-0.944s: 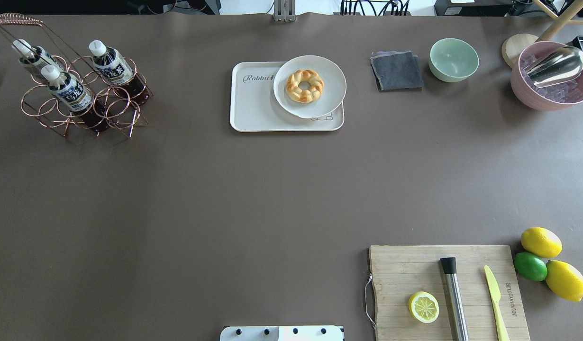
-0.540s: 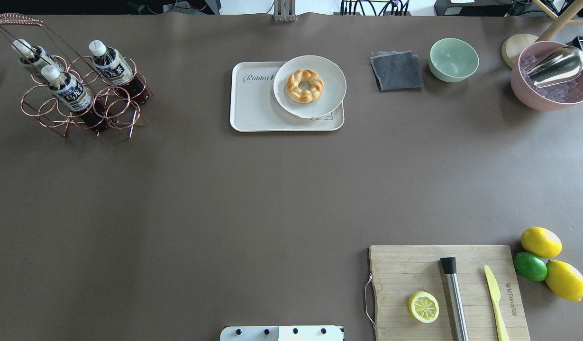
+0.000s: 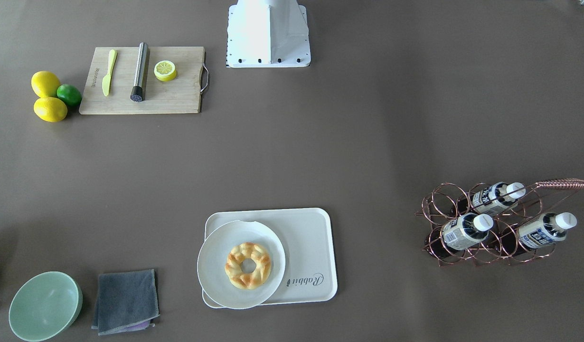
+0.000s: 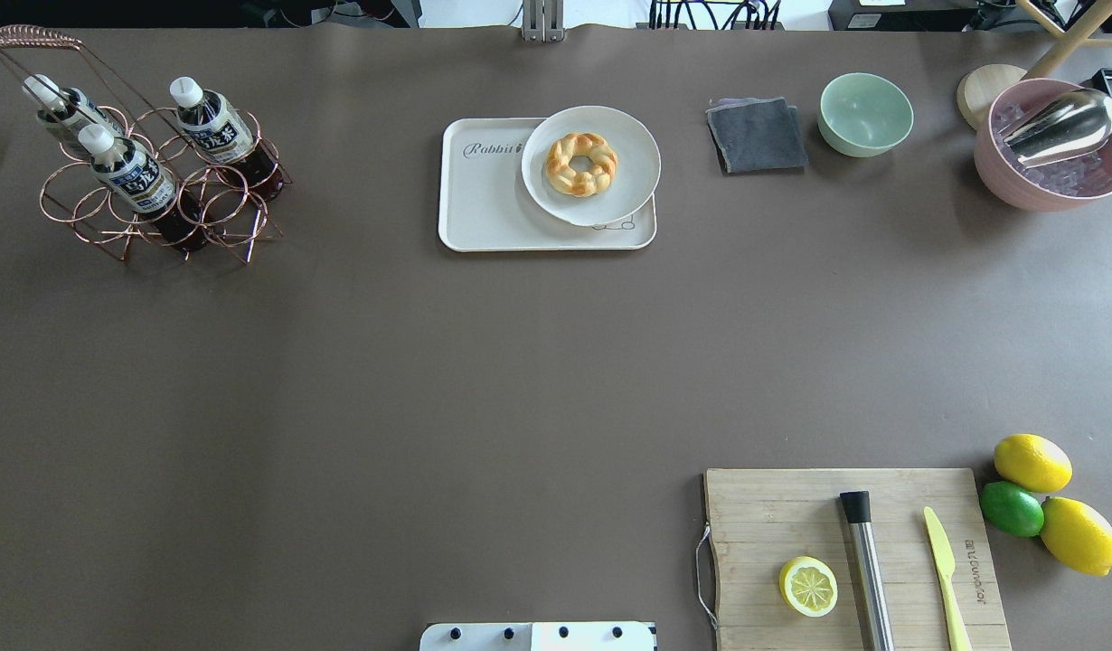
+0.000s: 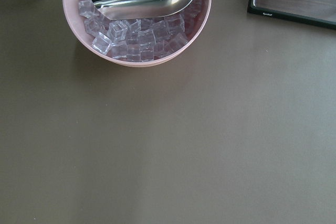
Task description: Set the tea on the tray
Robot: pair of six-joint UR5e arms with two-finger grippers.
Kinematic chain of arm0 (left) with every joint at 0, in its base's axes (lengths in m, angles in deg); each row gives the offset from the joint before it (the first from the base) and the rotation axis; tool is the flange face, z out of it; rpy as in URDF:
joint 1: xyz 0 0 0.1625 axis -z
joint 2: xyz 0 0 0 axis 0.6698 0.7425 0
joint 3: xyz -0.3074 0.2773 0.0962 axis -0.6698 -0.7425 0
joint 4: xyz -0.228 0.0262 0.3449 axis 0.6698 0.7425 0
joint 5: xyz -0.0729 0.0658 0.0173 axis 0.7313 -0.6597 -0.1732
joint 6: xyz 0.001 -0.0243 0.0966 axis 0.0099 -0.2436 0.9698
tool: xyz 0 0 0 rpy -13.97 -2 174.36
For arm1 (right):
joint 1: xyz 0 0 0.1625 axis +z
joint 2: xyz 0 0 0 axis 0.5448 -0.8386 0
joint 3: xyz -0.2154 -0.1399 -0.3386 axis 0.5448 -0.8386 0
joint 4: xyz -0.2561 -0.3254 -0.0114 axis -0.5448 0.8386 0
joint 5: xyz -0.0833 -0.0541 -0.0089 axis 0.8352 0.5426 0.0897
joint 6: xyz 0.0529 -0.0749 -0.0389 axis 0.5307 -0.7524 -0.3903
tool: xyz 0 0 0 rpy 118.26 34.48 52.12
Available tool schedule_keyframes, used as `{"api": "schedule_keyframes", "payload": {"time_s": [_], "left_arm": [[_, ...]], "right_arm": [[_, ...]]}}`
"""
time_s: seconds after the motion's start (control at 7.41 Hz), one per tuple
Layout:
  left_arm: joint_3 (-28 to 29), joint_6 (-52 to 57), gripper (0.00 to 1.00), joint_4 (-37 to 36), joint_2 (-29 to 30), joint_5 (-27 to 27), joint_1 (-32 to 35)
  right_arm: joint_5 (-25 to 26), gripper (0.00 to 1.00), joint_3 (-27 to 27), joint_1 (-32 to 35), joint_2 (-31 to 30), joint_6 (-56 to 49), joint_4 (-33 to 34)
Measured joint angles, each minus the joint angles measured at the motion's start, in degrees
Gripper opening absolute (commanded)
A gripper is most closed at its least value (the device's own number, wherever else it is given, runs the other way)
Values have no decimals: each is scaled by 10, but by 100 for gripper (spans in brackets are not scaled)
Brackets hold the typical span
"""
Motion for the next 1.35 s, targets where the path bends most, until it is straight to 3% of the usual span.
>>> {"api": "schedule_keyframes", "payload": {"time_s": [1.35], "left_arm": [[2,25,97,-1,-14,29,1]], "right_arm": [[1,100,6,-1,-12,-16,-4]]}}
